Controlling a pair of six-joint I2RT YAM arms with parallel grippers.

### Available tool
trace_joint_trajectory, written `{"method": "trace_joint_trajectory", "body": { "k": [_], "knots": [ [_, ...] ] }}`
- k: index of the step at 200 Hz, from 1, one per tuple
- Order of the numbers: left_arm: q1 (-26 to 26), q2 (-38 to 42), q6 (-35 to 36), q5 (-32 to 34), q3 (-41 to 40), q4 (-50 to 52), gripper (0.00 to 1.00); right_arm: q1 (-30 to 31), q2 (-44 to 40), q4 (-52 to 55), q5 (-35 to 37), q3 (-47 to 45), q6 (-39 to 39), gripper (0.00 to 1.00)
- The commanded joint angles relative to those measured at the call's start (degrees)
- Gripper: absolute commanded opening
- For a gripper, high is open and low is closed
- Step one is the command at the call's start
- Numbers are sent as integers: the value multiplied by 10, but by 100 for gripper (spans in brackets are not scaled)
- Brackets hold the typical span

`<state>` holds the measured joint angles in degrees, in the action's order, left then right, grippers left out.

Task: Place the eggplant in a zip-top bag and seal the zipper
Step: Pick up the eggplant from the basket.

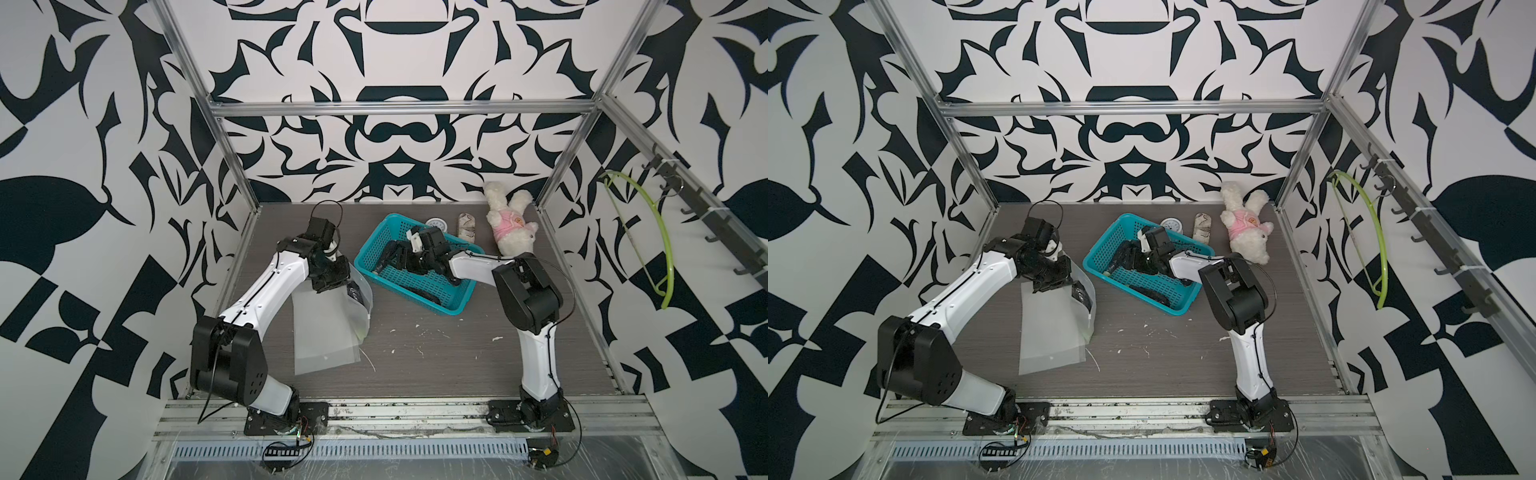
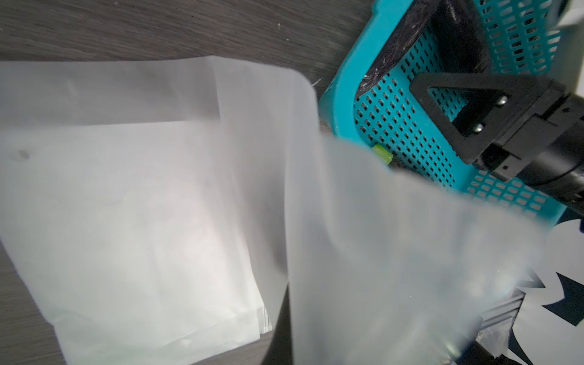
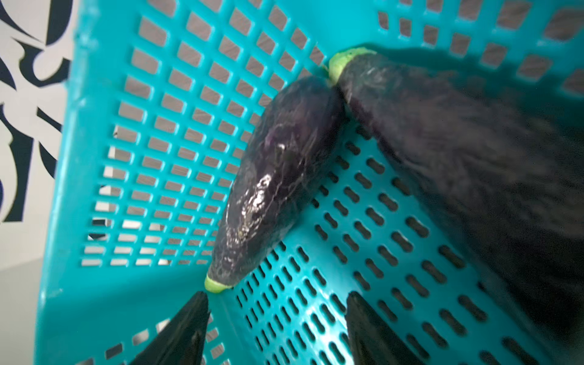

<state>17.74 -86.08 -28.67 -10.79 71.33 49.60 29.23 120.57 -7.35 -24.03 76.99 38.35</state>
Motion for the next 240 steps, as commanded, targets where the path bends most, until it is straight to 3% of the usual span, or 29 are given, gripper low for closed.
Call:
{"method": "trace_joint_trajectory", "body": {
  "k": [1,86,142,202,240],
  "knots": [
    [-1,3,4,-15,-5,-4,0,-3,-1,-62,-8,23,55,70],
    [4,5,-2,-27,-6,-13,0,-11,61,-189,-49,31,150,71],
    [6,15,4,-26,-13,-15,0,-15,101,-257,-82,47,224,67],
    [9,15,3,-27,-18,-21,0,-15,117,-261,-96,58,242,47],
    [9,15,5,-24,-16,-16,0,-15,87,-261,-91,33,215,42]
  ]
}}
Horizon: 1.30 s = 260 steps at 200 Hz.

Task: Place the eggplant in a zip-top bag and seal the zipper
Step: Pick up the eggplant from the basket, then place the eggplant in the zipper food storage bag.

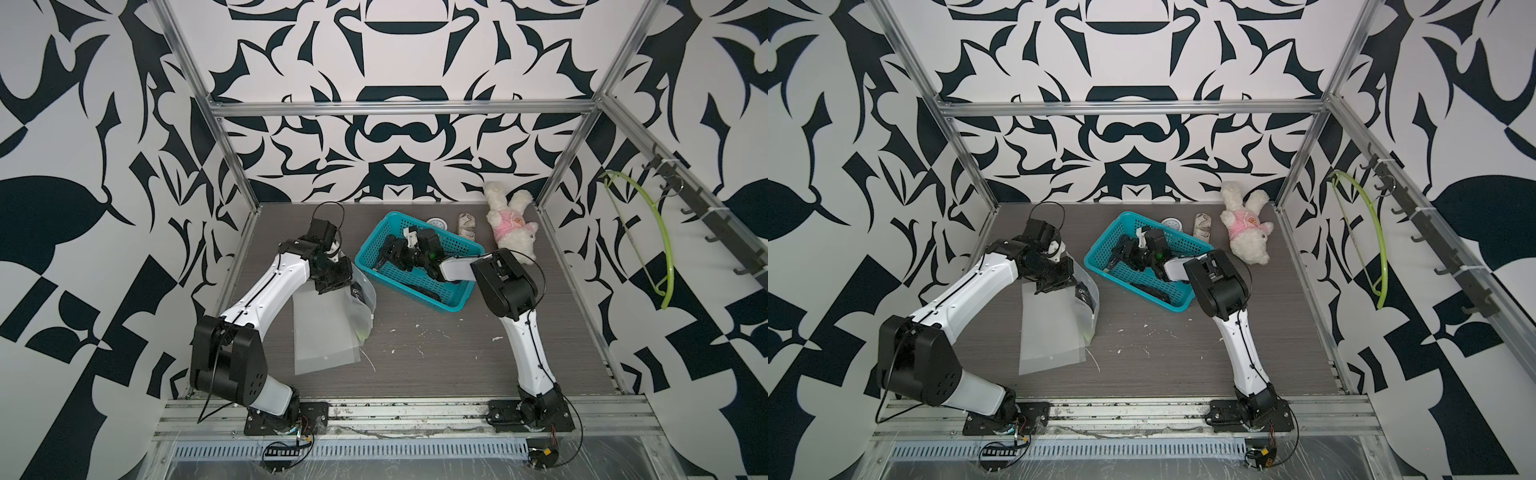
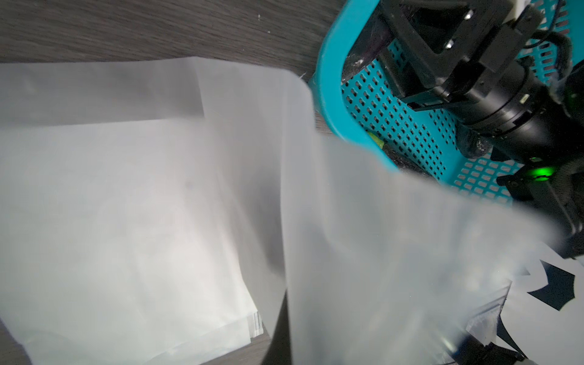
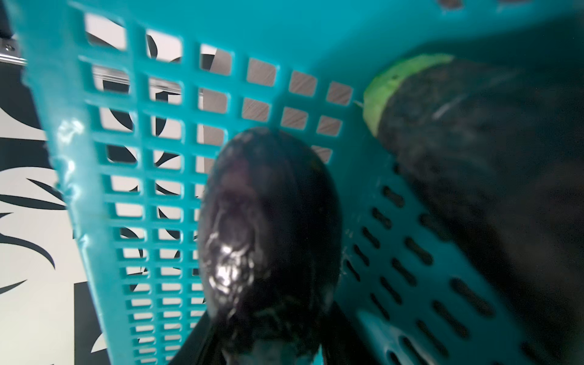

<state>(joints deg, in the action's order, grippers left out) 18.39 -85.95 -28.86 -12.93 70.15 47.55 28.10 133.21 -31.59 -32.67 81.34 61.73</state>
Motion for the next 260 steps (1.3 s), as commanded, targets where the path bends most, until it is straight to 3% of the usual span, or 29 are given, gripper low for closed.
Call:
{"method": "trace_joint_trajectory", "body": {
  "k": [1,103,179,222,260],
  "knots": [
    [3,14,6,-2,-4,5,0,-3,-41,-18,-4,-12,-20,42],
    [2,8,5,-4,12,20,0,-6,-214,-13,77,-116,-182,42],
    [2,-32,18,-18,57,44,0,1,-363,-12,62,-178,-201,42],
    [2,-46,17,-24,72,46,0,41,-417,-17,61,-218,-224,43],
    [3,-43,14,-34,73,42,0,94,-417,-10,92,-226,-264,44]
  ]
}}
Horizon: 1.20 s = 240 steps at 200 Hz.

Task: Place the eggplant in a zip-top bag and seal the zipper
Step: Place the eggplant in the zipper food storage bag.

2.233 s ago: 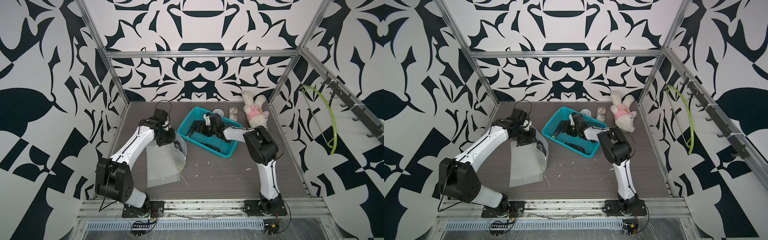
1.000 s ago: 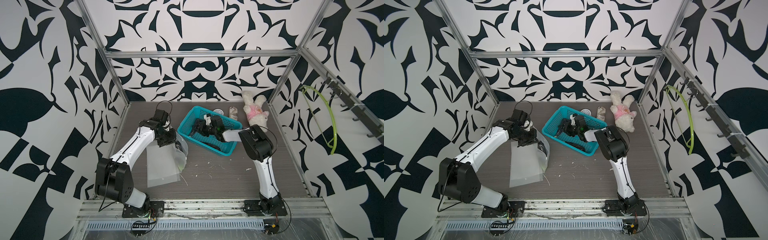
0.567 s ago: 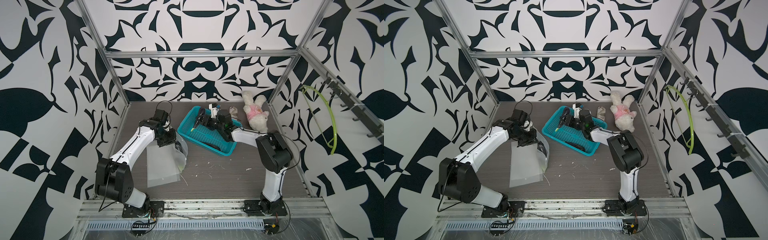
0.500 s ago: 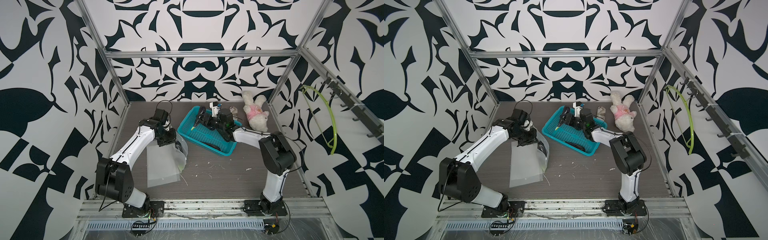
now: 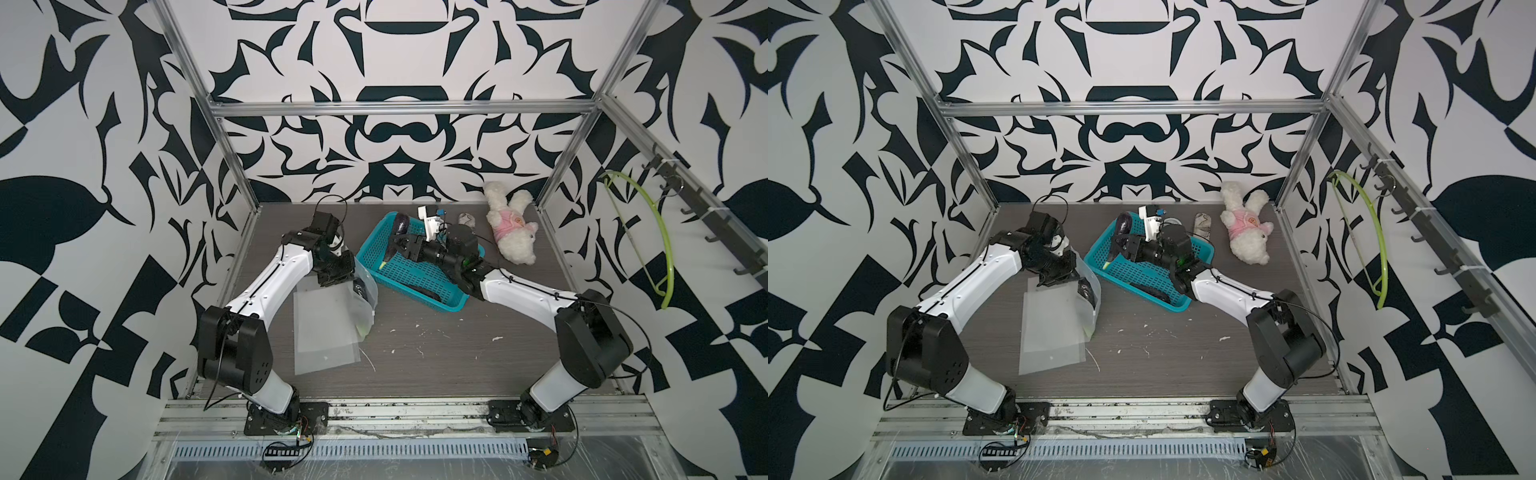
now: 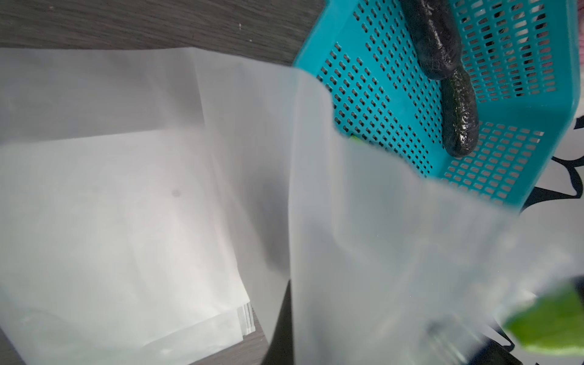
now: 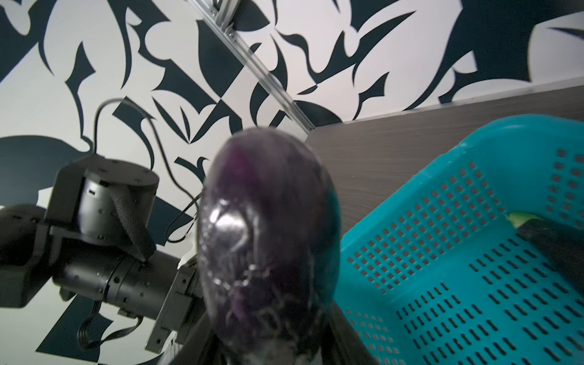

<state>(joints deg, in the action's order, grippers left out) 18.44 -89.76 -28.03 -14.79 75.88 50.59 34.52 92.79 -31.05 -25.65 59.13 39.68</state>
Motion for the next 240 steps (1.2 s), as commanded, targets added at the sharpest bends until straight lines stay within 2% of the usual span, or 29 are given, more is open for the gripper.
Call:
{"method": "trace_joint_trajectory", "body": {
  "k": [1,47,80,136,187,240],
  "knots": [
    [3,-5,6,-15,16,11,0,31,-13,-15,23,-3,-45,44],
    [2,0,10,-16,18,17,0,87,13,20,46,15,-111,44],
    [2,5,7,-20,23,13,0,106,14,41,56,-1,-142,44],
    [3,12,10,-10,39,26,0,142,7,149,73,6,-249,44],
    [3,21,3,-5,46,25,0,153,28,241,99,42,-287,44],
    [8,19,8,8,37,38,0,175,20,242,124,70,-303,44]
  ]
}}
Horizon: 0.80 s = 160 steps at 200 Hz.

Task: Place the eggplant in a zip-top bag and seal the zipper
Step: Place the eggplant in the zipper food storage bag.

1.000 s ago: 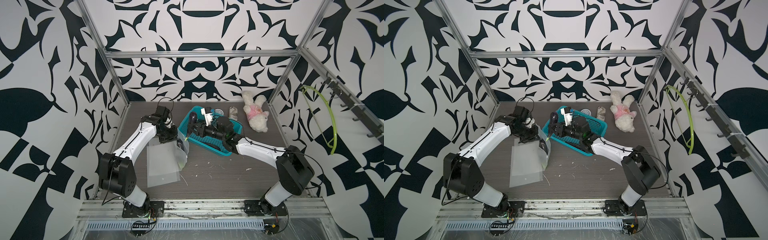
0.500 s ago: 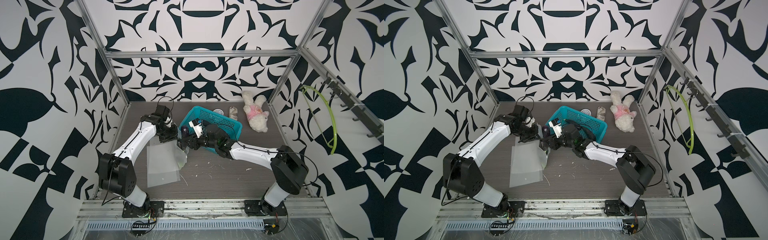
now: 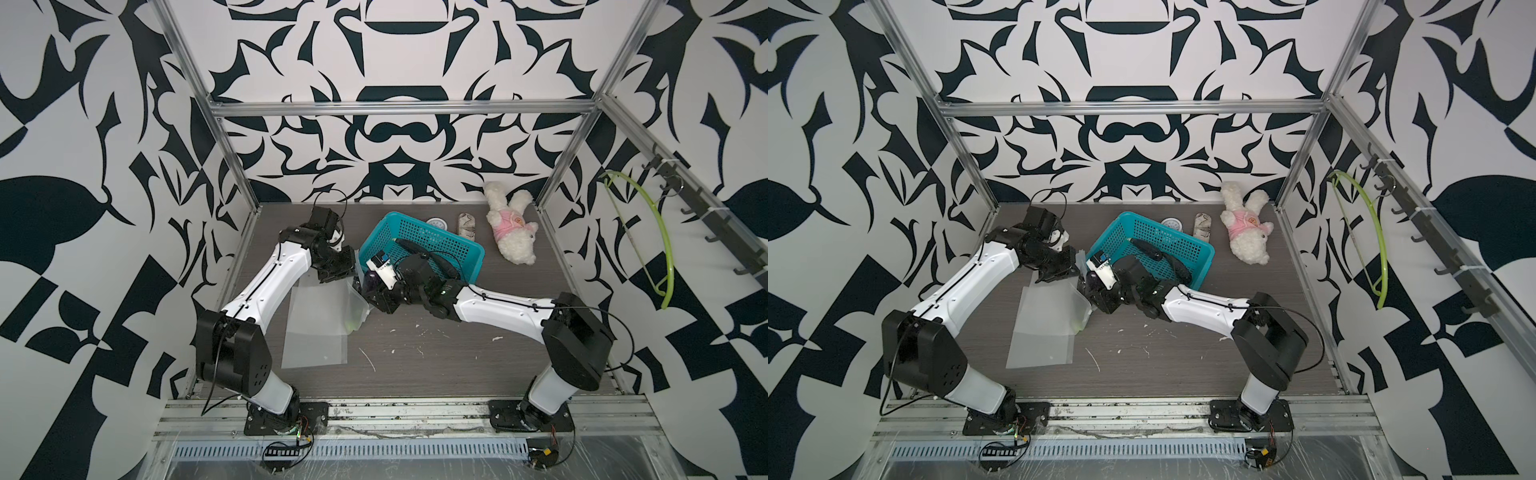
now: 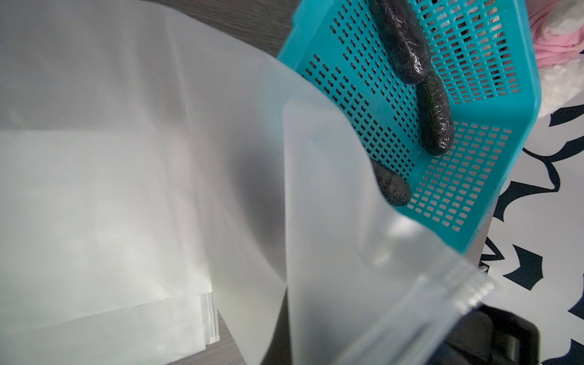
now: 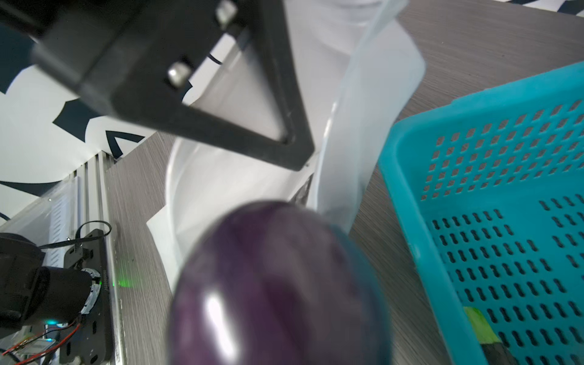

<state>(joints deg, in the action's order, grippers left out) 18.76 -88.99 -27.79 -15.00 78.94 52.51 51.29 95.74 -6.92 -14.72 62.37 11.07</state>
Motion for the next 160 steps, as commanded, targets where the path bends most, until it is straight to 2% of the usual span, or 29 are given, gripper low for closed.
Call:
{"method": "trace_joint_trajectory", "body": {
  "k": [1,46,99,129,160],
  "knots": [
    [5,11,5,11,6,19,0,7,-10,1,15,38,-17,44],
    [8,12,5,7,0,12,0,11,-12,38,10,80,-38,44],
    [10,4,6,4,3,16,0,34,-7,88,47,108,-75,45],
    [10,9,6,4,5,14,0,41,14,149,73,140,-100,55],
    [10,13,6,5,4,15,0,41,-6,135,80,119,-104,65]
  ]
}}
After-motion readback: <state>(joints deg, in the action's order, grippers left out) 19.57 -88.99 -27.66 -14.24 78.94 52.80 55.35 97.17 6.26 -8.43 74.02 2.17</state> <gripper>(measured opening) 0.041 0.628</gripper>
